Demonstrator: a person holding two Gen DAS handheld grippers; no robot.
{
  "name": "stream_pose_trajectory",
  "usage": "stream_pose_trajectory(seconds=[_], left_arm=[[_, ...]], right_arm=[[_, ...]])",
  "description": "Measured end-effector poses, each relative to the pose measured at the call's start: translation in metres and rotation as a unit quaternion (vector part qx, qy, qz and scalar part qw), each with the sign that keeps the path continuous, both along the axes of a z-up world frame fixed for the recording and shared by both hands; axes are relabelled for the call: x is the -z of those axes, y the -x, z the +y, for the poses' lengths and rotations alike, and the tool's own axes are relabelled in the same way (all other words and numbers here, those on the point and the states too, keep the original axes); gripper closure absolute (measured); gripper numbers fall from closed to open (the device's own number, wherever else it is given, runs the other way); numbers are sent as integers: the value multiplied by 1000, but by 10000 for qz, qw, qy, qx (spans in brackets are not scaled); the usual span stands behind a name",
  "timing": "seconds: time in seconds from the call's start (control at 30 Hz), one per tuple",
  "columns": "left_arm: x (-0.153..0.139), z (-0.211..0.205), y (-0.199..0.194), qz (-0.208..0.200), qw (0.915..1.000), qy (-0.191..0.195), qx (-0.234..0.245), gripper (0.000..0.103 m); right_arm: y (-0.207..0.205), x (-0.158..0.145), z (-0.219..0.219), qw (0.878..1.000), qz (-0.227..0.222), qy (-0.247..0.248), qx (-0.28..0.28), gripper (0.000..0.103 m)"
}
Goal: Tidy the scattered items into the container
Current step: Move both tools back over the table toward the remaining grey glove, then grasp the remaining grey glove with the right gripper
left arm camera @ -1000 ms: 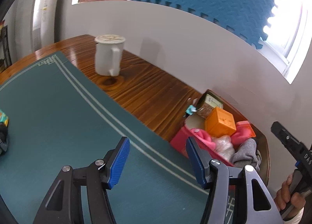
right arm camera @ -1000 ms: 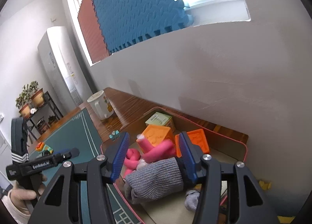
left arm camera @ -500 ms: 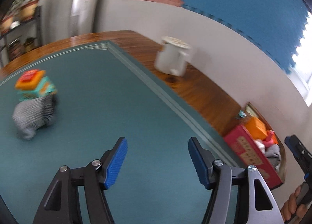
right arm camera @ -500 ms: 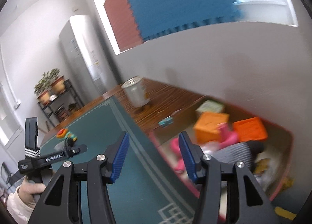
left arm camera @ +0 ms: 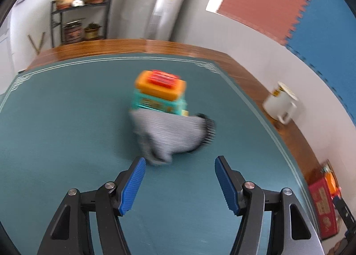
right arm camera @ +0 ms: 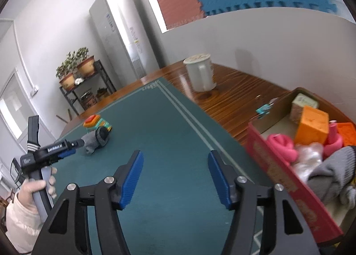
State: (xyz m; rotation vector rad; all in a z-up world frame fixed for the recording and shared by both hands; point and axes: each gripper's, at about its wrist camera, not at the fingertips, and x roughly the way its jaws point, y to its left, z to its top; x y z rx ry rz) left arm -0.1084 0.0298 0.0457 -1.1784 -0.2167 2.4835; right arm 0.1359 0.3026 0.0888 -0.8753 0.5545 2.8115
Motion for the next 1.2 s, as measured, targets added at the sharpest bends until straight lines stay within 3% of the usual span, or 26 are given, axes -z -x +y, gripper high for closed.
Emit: stream_pose_trajectory(seconds=[0.13, 0.43, 0.5, 0.63, 1.0, 1.1, 1.2], left_arm=[[13, -11, 14, -191, 9996, -94, -174, 37], [29, 1, 28, -418, 9980, -455, 92, 37], [29, 9, 26, -419, 9978, -468, 218, 36], [26, 26, 10, -496, 9913, -771, 945, 36], [-24, -9, -7, 174, 9940, -793, 732, 36], [-28, -40, -1, 372, 9988, -327, 47, 36], [-29, -61, 8, 433, 9986, -104, -269, 36]], right_arm=[[9, 6, -8, 9999, -107, -1, -80, 38], [24, 23, -10, 9993, -354, 85, -92, 38], [28, 26, -9, 9991, -393, 92, -85, 38], [36, 28, -9, 9988, -451, 144, -108, 38], [84, 24, -23, 9936, -751, 472, -699, 38], [107, 22, -36, 9904, -823, 603, -931, 38], [134, 21, -57, 9872, -880, 679, -1142, 38]])
